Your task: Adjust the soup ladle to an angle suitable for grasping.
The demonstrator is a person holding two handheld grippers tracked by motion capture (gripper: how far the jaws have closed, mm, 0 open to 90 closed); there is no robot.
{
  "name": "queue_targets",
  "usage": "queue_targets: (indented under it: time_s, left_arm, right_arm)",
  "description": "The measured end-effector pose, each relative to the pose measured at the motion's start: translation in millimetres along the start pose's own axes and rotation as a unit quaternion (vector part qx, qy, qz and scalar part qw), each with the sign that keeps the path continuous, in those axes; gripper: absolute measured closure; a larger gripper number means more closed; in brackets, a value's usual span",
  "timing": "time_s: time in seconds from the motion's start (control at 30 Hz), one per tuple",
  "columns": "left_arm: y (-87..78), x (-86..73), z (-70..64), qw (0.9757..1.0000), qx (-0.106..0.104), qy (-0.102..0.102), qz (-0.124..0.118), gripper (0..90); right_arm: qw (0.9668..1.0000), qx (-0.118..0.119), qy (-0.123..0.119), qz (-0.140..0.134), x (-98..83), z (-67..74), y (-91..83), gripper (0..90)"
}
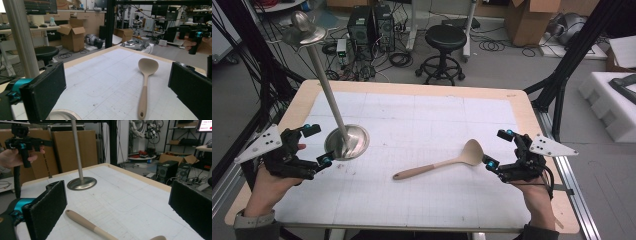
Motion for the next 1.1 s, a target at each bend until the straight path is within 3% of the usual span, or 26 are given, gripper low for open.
queue_targets:
  time_s: [0.17, 0.3, 0.5, 0.57, 0.6, 0.63, 0.67, 0.8, 0.83, 0.9, 0.93, 0.97, 1.0, 1.03, 1.1]
  left_arm:
    - [1.6, -0.4, -1.6, 1.0000, -0.002, 0.004, 0.000, 2.1]
    - [1.4, 3.1, -4.9, 0.9998, -0.007, 0.014, -0.014, 3.4]
    - [2.2, 0.1, -3.4, 0.9999, -0.005, 0.010, -0.006, 3.4]
    - [2.8, -0.6, -3.5, 0.9999, -0.007, 0.011, -0.005, 3.4]
    - [3.1, -0.9, -3.6, 0.9999, -0.008, 0.011, -0.004, 3.4]
    - [3.3, -1.0, -3.6, 0.9999, -0.008, 0.011, -0.004, 3.4]
    - [3.5, -1.2, -3.6, 0.9999, -0.008, 0.010, -0.003, 3.4]
    - [3.1, -1.5, -3.1, 0.9999, -0.008, 0.009, -0.003, 3.4]
    - [2.9, -1.4, -3.0, 0.9999, -0.008, 0.008, -0.004, 3.4]
    - [2.3, -1.2, -2.3, 0.9999, -0.007, 0.009, -0.003, 3.4]
    - [2.2, -1.0, -2.3, 0.9999, -0.007, 0.009, -0.005, 3.4]
    - [2.2, -0.7, -2.4, 0.9999, -0.006, 0.007, -0.007, 3.4]
    - [2.0, -0.6, -2.4, 0.9999, -0.006, 0.007, -0.007, 3.4]
    - [2.0, -0.6, -2.5, 0.9999, -0.007, 0.006, -0.007, 3.4]
    - [2.1, -1.3, -2.4, 0.9999, -0.009, 0.007, -0.004, 3.4]
  right_arm:
    - [0.9997, -0.018, 0.013, 0.008, -3.2, -2.0, 4.0, 0.6]
    - [0.9998, -0.016, 0.007, 0.012, -4.3, -1.2, 5.7, 0.7]
    - [0.9997, -0.013, 0.012, 0.018, -5.4, -0.3, 8.1, 9.1]
    - [0.9995, -0.016, 0.021, 0.019, -6.8, -2.8, 8.7, 21.4]
    - [0.9994, -0.017, 0.023, 0.018, -7.4, -3.4, 8.9, 22.4]
    - [0.9993, -0.010, 0.029, 0.021, -9.4, -3.2, 9.8, 32.6]
    - [0.9993, -0.010, 0.029, 0.021, -9.4, -3.2, 9.8, 32.6]
    - [0.9991, -0.002, 0.026, 0.034, -13.8, -0.1, 14.9, 53.1]
    - [0.9991, -0.002, 0.026, 0.034, -13.8, -0.1, 14.9, 53.1]
    - [0.9990, 0.000, 0.021, 0.038, -15.7, 1.1, 16.8, 64.2]
    - [0.9991, 0.001, 0.015, 0.041, -17.3, 2.4, 18.5, 76.0]
    - [0.9990, -0.003, 0.016, 0.042, -18.0, 2.9, 18.9, 80.9]
    - [0.9990, -0.003, 0.016, 0.042, -18.0, 2.9, 18.9, 80.9]
    - [0.9988, -0.018, 0.026, 0.039, -18.9, 2.0, 19.8, 89.4]
    - [0.9987, -0.017, 0.034, 0.035, -19.7, 1.7, 20.8, 89.6]
Point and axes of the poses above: each handheld gripper's, and its own axes: y roughly forward along the jaws, x roughly out of its top, z roughly to its left, the point moved 6 cm from there along y, roughly forward along the jaws
